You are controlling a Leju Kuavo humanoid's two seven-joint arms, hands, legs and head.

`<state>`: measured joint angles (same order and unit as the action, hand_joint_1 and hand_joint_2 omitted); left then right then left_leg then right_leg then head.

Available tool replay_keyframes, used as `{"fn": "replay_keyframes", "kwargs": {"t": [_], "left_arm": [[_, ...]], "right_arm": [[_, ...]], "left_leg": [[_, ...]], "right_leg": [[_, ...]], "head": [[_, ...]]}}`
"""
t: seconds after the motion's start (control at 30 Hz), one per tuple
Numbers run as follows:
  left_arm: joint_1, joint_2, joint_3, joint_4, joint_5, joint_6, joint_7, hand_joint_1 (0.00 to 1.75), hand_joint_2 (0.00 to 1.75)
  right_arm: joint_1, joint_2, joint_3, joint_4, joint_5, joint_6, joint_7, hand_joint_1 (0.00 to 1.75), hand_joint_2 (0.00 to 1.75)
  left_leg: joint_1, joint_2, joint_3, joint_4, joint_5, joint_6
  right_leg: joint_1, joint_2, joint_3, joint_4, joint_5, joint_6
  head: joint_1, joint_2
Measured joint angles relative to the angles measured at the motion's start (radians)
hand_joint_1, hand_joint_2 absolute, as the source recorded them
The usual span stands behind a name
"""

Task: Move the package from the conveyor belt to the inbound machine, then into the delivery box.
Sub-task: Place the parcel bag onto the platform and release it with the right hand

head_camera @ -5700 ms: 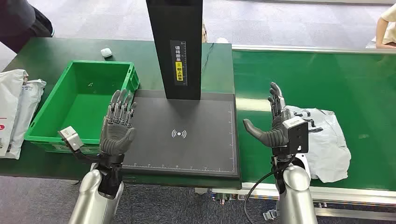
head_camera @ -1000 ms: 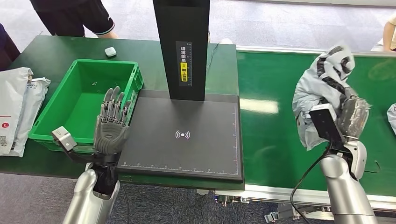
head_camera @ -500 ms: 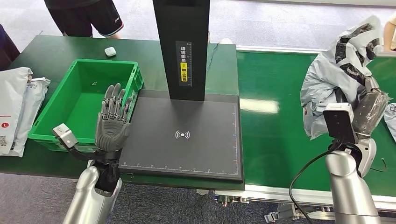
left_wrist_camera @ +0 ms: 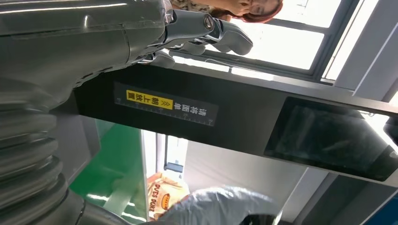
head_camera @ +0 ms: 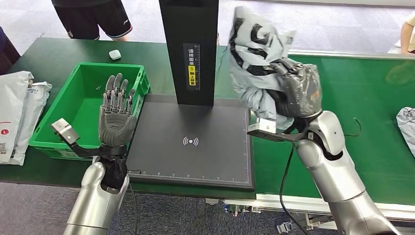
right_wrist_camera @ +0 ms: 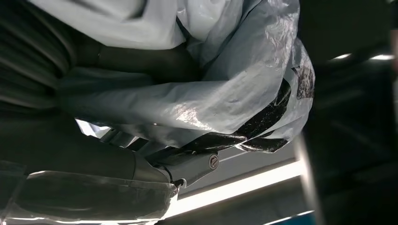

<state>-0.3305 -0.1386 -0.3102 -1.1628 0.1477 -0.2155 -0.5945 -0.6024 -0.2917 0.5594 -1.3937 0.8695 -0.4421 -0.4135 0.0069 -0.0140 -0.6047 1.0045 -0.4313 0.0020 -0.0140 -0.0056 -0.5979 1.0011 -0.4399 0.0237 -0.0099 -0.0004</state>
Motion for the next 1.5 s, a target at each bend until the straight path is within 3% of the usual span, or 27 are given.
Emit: {"fn": "replay_keyframes", "kwargs": {"t": [0.2, 0.57, 0.9, 1.0, 1.17, 1.2, 1.37, 1.5], "left_arm": [[-0.01, -0.002, 0.0, 0.011, 0.001, 0.0, 0.001, 0.0, 1.75], [-0.013, -0.002, 0.0, 0.02, 0.001, 0.0, 0.001, 0.0, 1.75], [-0.026, -0.008, 0.0, 0.027, -0.001, -0.002, 0.004, 0.0, 1.75], [-0.029, -0.009, 0.001, 0.031, -0.001, -0.002, 0.005, 0.0, 1.75], [-0.002, -0.006, 0.011, 0.022, -0.004, 0.016, 0.016, 0.0, 1.75], [0.007, -0.005, 0.013, 0.018, -0.004, 0.018, 0.018, 0.0, 1.75], [0.034, -0.001, 0.018, 0.004, -0.012, 0.02, 0.021, 0.0, 1.75], [0.039, 0.0, 0.019, -0.005, -0.013, 0.021, 0.033, 0.0, 1.75]], "right_arm": [[-0.057, 0.001, 0.107, 0.023, 0.0, 0.001, 0.019, 1.75, 1.75], [-0.076, 0.001, 0.151, 0.043, 0.0, 0.002, 0.022, 1.75, 1.75], [-0.153, 0.006, 0.254, 0.107, -0.026, 0.149, 0.035, 1.75, 1.75], [-0.193, 0.009, 0.311, 0.154, -0.07, 0.298, 0.053, 1.75, 1.75], [-0.249, 0.016, 0.472, 0.311, -0.162, 0.784, 0.124, 1.75, 1.75], [-0.249, 0.018, 0.501, 0.342, -0.17, 0.816, 0.126, 1.75, 1.75], [-0.274, 0.017, 0.582, 0.418, -0.209, 0.786, 0.128, 1.75, 1.75], [-0.294, 0.015, 0.619, 0.437, -0.241, 0.835, 0.141, 1.75, 1.75]], "left_leg": [[0.0, 0.0, -0.001, 0.0, 0.0, 0.0], [0.0, 0.0, -0.001, 0.0, 0.0, 0.0], [0.0, 0.0, -0.001, 0.0, 0.0, 0.0], [0.0, 0.001, -0.001, 0.0, 0.0, 0.0], [0.0, 0.0, -0.001, 0.0, 0.0, 0.0], [0.0, -0.001, -0.002, 0.0, 0.0, 0.0], [0.0, -0.001, -0.002, 0.0, 0.0, 0.0], [0.0, -0.001, -0.001, 0.0, 0.0, 0.0]], "right_leg": [[0.0, 0.0, 0.0, 0.0, 0.0, 0.0], [0.0, 0.0, 0.0, -0.001, 0.0, 0.0], [0.0, 0.0, 0.0, 0.0, 0.0, 0.0], [0.0, 0.001, 0.0, 0.0, 0.0, 0.0], [0.0, -0.001, 0.0, 0.0, 0.0, 0.0], [0.0, -0.001, -0.001, 0.0, 0.0, 0.0], [0.0, -0.001, -0.001, 0.0, 0.0, 0.0], [0.0, -0.001, -0.001, -0.001, 0.0, 0.0]], "head": [[0.0, 0.0], [0.0, 0.0], [0.0, 0.0], [0.0, 0.0], [0.0, 0.0], [0.0, 0.0], [0.0, 0.0], [0.0, 0.0]]}}
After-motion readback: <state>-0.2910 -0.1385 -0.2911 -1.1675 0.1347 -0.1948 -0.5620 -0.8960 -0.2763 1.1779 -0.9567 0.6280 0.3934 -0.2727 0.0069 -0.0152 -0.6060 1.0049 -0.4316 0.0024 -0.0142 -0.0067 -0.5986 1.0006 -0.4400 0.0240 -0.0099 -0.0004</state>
